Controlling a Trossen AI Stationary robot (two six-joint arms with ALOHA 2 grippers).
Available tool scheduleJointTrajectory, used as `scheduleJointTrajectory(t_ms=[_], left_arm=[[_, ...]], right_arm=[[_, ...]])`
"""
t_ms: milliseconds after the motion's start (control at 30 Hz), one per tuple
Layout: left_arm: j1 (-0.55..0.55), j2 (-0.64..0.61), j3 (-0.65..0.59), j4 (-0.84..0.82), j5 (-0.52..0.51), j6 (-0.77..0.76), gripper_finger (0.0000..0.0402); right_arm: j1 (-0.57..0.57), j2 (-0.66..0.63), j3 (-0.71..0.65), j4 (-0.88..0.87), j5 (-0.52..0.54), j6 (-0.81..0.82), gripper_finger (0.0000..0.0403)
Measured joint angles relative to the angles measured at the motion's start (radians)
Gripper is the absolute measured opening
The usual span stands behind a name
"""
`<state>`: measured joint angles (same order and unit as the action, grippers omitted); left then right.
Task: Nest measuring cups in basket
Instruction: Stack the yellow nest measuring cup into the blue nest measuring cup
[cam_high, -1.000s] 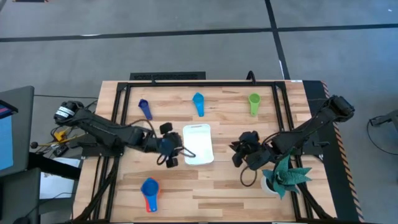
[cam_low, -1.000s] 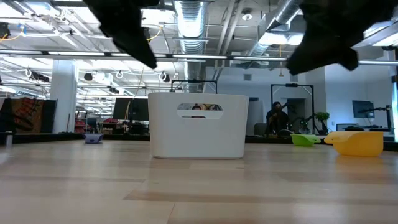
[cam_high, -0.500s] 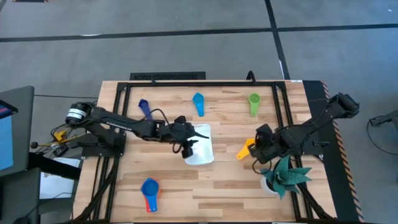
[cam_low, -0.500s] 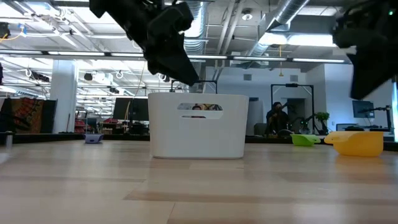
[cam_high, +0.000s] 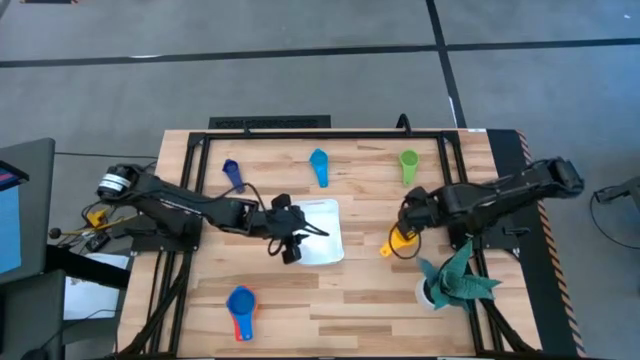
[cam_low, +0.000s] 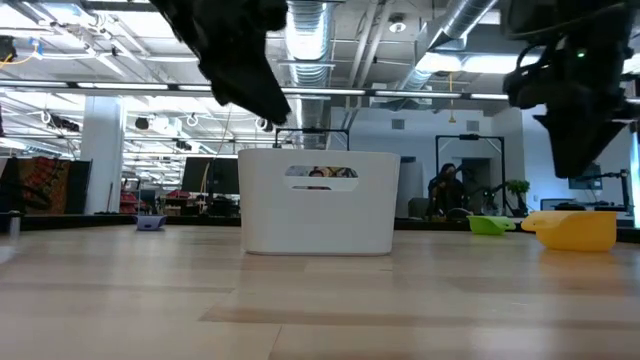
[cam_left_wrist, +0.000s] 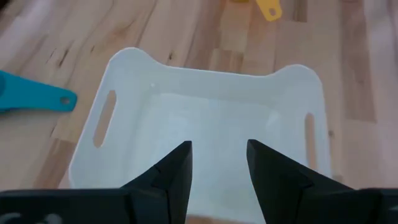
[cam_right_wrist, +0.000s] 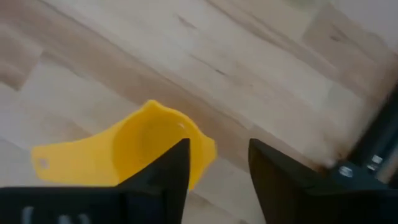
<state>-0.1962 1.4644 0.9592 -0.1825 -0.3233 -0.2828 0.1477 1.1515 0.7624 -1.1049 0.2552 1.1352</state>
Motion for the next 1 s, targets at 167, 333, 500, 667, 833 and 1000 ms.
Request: scheduleJointTrajectory(t_ms=[167, 333, 500, 667, 833, 1000], left_arm=[[-0.067, -0.102, 0.000, -0.149, -0.055, -0.057, 0.0141], [-0.149, -0.222, 0.000, -0.332, -0.156, -0.178, 0.0141], [-0.228, -0.293, 0.001, -0.511, -0.262, -0.356, 0.0141], [-0.312, -0.276, 0.001, -0.628, -0.268, -0.528, 0.0141], [-0.396, -0.214, 0.001, -0.657, -0.231, -0.646, 0.0141], [-0.465, -0.176, 0.001, -0.659, -0.093, -0.823, 0.0141]], right_arm=[[-0.052, 0.000, 0.000, 0.074, -0.070, -0.102, 0.0228], [-0.086, 0.001, 0.000, 0.077, -0.053, -0.145, 0.0229], [-0.121, 0.054, 0.001, 0.034, -0.080, -0.157, 0.0217], [-0.106, 0.129, 0.001, 0.078, -0.097, -0.172, 0.0211], [-0.080, 0.166, 0.001, 0.131, -0.100, -0.176, 0.0208], [-0.039, 0.154, 0.028, 0.191, -0.076, -0.176, 0.0207]])
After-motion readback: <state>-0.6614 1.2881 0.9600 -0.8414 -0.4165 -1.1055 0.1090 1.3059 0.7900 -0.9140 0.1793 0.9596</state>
